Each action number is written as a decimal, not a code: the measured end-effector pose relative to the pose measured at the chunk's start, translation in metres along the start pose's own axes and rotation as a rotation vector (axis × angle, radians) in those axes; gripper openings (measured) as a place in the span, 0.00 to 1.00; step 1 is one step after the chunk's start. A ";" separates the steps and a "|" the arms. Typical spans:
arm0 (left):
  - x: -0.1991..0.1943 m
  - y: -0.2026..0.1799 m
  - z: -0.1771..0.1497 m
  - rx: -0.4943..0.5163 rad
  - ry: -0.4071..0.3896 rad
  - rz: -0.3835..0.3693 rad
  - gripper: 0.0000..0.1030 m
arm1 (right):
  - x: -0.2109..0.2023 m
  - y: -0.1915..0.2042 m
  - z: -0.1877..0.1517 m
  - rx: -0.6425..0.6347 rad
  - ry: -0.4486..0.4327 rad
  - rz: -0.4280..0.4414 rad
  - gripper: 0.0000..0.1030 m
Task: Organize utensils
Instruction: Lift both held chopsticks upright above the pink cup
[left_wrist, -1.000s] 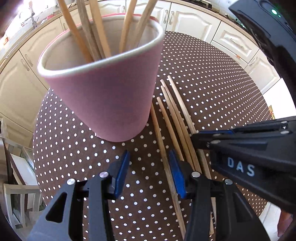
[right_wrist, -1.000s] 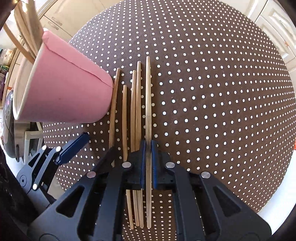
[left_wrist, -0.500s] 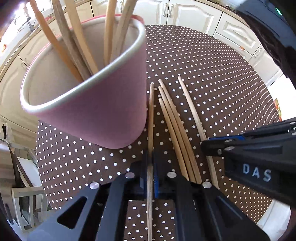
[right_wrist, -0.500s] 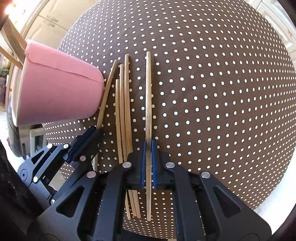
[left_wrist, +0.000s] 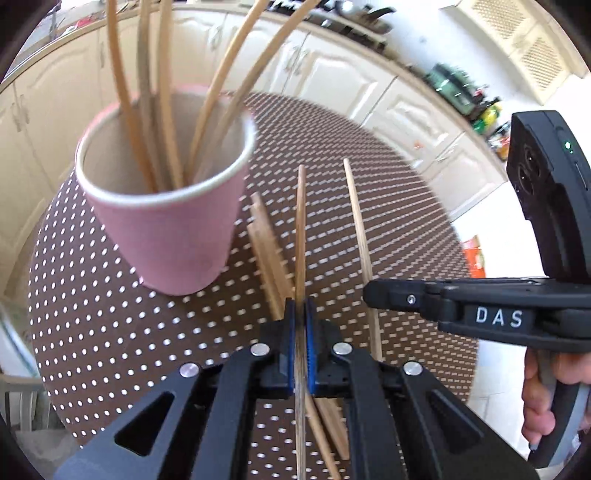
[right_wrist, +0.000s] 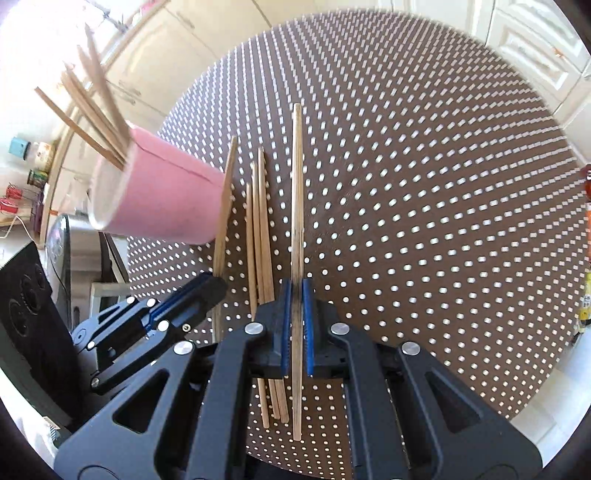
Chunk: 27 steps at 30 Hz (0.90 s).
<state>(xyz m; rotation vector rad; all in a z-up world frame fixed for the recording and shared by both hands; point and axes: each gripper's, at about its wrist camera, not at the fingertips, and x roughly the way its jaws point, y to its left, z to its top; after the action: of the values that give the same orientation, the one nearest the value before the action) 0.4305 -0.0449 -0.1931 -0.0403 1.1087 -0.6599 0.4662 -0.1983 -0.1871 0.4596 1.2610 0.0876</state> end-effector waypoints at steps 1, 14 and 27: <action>-0.008 0.000 0.002 0.008 -0.012 -0.012 0.05 | -0.007 -0.001 -0.001 0.000 -0.019 -0.001 0.06; -0.090 -0.020 0.018 0.119 -0.205 -0.115 0.05 | -0.119 0.008 -0.026 -0.020 -0.279 0.044 0.06; -0.168 -0.017 0.062 0.126 -0.474 -0.113 0.05 | -0.173 0.062 -0.010 -0.140 -0.519 0.122 0.06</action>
<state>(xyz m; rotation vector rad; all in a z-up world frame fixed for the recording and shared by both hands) 0.4276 0.0090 -0.0218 -0.1441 0.6100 -0.7718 0.4141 -0.1932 -0.0104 0.4042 0.7123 0.1476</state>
